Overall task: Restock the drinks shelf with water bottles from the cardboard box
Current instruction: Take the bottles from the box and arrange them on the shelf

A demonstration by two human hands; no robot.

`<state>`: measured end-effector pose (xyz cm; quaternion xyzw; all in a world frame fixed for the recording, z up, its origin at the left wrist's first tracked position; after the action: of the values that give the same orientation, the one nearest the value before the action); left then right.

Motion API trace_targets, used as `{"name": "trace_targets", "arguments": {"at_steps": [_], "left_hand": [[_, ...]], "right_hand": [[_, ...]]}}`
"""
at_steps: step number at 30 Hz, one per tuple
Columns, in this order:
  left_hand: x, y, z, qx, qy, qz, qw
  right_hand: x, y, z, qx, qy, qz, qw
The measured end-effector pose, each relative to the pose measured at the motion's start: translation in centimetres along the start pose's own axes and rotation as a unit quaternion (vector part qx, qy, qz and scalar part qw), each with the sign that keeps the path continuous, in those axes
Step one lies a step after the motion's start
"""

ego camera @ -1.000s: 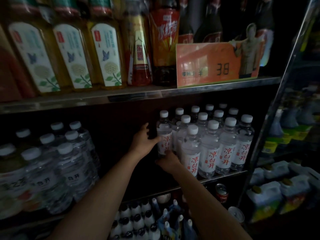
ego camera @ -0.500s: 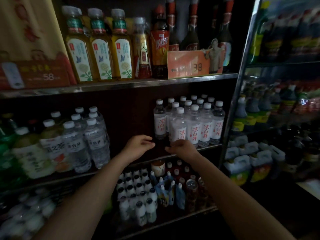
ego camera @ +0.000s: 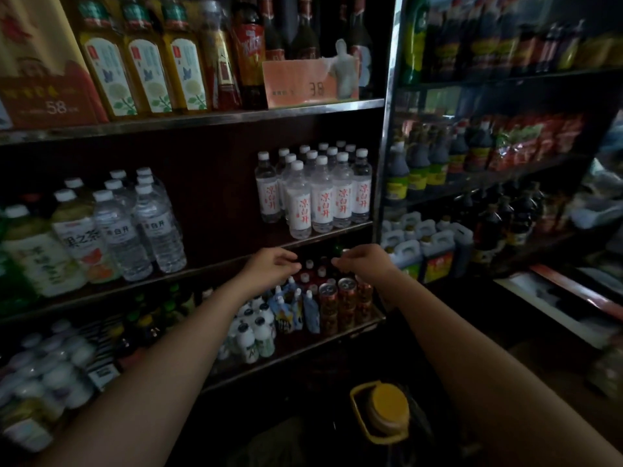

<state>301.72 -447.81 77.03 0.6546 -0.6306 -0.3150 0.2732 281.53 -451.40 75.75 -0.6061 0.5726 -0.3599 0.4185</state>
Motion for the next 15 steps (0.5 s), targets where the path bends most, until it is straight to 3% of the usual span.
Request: {"name": "trace_targets", "arguments": {"at_steps": [8, 15], "left_hand": [[-5.9, 2.4, 9.3, -0.021, -0.04, -0.018, 0.999], [-13.7, 3.8, 22.3, -0.036, -0.093, -0.025, 0.995]], "right_hand": [[-8.4, 6.3, -5.7, -0.012, -0.015, 0.02, 1.0], [-17.3, 17.4, -11.4, -0.015, -0.01, 0.093, 0.995]]}}
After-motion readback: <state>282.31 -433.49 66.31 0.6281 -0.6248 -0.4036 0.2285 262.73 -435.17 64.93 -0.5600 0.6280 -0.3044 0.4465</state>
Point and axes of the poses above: each hand's wrist, its own x-axis towards the middle knuckle, its own z-axis out of the palm, y = z × x, the point moved 10 cm from there along x, towards the middle knuckle, and after that the axes turned 7 degrees about x, right-handed, at the moved point
